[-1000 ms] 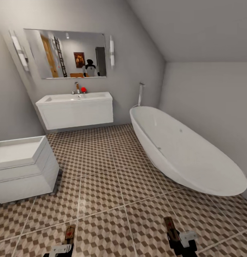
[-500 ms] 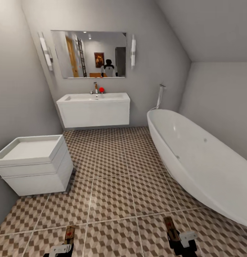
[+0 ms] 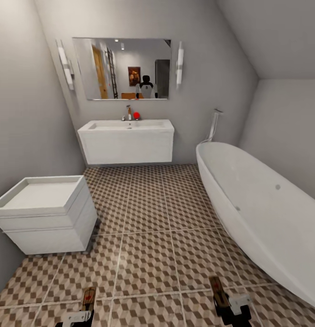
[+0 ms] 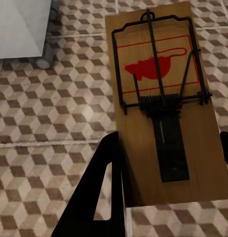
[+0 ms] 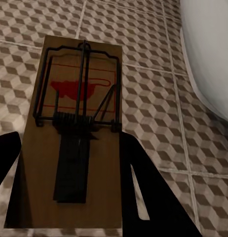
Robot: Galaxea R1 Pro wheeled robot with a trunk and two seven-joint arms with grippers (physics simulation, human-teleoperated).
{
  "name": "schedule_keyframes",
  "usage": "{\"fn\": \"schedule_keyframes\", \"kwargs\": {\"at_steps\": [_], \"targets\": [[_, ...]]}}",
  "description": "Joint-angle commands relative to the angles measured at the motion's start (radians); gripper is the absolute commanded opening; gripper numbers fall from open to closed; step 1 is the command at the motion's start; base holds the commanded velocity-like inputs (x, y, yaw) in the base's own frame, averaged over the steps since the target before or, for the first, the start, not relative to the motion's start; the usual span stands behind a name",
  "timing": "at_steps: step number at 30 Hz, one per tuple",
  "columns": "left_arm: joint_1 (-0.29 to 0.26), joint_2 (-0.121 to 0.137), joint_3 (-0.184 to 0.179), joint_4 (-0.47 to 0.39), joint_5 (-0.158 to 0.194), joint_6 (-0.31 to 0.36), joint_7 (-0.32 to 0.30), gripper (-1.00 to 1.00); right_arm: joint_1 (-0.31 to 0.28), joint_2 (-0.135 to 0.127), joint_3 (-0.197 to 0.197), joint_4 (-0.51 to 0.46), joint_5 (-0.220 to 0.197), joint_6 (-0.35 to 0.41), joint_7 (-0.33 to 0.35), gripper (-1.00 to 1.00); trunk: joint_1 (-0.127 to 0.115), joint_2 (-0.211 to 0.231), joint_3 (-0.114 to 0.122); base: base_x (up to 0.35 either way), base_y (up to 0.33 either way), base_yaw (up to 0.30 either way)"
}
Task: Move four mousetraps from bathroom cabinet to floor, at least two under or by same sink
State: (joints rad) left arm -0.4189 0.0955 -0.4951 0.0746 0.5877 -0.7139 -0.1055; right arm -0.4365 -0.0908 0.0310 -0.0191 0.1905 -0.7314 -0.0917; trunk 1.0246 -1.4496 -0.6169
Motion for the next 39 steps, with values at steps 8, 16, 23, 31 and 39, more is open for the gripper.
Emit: {"fn": "schedule_keyframes", "kwargs": {"at_steps": [8,16,23,31,39], "targets": [[-0.001,0.0,-0.003,0.004,0.011,-0.004,-0.01,-1.0,-0.001,0.0,0.003,0.002,0.009,-0.002,-0.01,-1.0,0.0,0.0,-0.001,0.264,0.0,0.0],[-0.001,0.0,-0.003,0.004,0.011,-0.003,-0.01,-1.0,-0.001,-0.001,0.003,0.002,0.009,-0.002,-0.01,-1.0,0.0,0.0,-0.001,0.264,0.0,0.0],[-0.001,0.0,-0.003,0.004,0.011,-0.002,-0.01,-1.0,-0.001,-0.001,0.003,0.002,0.009,-0.003,-0.008,-1.0,0.0,0.0,-0.001,0.264,0.0,0.0],[-0.001,0.0,-0.003,0.004,0.011,-0.002,-0.01,-1.0,-0.001,-0.002,0.003,0.002,0.01,-0.005,-0.005,-1.0,0.0,0.0,-0.001,0.264,0.0,0.0],[-0.001,0.0,-0.003,0.004,0.011,-0.002,-0.01,-1.0,-0.001,-0.002,0.003,0.002,0.01,-0.003,-0.009,-1.0,0.0,0.0,-0.001,0.264,0.0,0.0]]}}
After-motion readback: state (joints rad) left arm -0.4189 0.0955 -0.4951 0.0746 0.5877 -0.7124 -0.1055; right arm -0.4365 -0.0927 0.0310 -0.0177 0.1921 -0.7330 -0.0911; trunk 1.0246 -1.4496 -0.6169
